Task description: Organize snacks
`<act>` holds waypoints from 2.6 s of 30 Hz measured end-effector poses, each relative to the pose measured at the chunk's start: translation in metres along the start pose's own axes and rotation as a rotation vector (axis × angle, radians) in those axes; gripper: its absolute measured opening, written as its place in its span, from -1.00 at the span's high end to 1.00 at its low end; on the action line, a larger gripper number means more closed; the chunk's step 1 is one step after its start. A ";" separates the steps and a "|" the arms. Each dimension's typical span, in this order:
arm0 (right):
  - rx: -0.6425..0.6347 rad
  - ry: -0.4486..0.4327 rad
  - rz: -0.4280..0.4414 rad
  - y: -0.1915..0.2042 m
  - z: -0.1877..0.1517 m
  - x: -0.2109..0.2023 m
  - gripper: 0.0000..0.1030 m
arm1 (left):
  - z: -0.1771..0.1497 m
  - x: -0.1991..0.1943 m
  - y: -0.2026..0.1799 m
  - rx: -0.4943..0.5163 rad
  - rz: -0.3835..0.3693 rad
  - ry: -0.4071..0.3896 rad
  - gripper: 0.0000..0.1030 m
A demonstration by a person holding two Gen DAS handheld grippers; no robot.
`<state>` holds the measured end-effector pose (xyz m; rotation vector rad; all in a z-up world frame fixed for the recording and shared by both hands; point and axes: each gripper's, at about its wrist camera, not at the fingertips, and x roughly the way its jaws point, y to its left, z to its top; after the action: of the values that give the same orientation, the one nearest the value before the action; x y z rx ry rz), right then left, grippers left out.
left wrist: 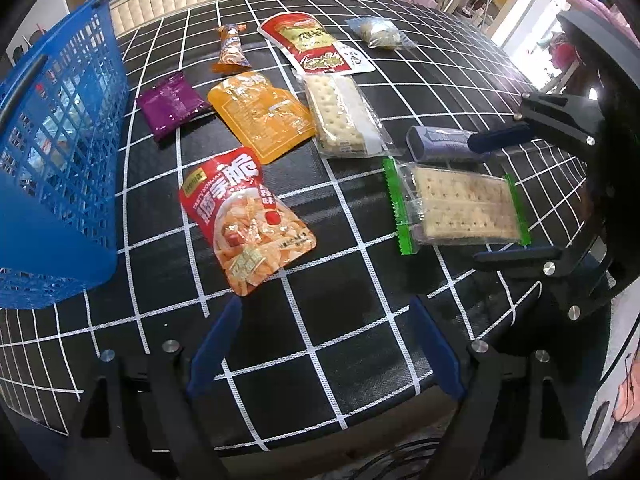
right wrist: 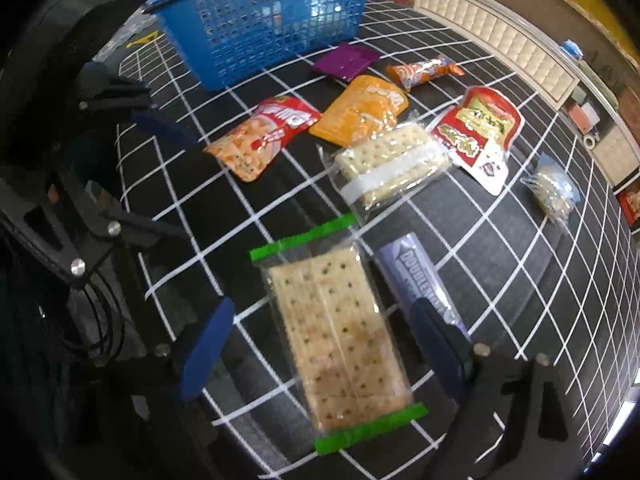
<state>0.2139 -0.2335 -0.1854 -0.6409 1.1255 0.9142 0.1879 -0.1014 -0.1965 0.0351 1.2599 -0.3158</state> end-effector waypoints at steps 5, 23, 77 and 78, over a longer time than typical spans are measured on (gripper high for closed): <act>-0.025 0.043 -0.013 0.003 0.001 0.010 -0.75 | -0.001 0.000 -0.006 0.016 -0.008 0.001 -0.63; 0.064 -0.037 -0.031 -0.013 -0.013 0.005 -0.23 | 0.007 -0.003 -0.004 0.031 0.015 0.006 -0.63; 0.894 -0.204 -0.143 -0.114 -0.050 -0.055 -0.17 | 0.137 0.067 -0.039 -0.083 0.084 0.081 0.19; 0.896 -0.204 -0.146 -0.114 -0.049 -0.057 -0.17 | 0.136 0.061 -0.038 -0.086 0.072 0.068 0.19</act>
<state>0.2807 -0.3464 -0.1488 0.1080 1.1456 0.2705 0.3207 -0.1781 -0.2060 0.0174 1.3352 -0.1997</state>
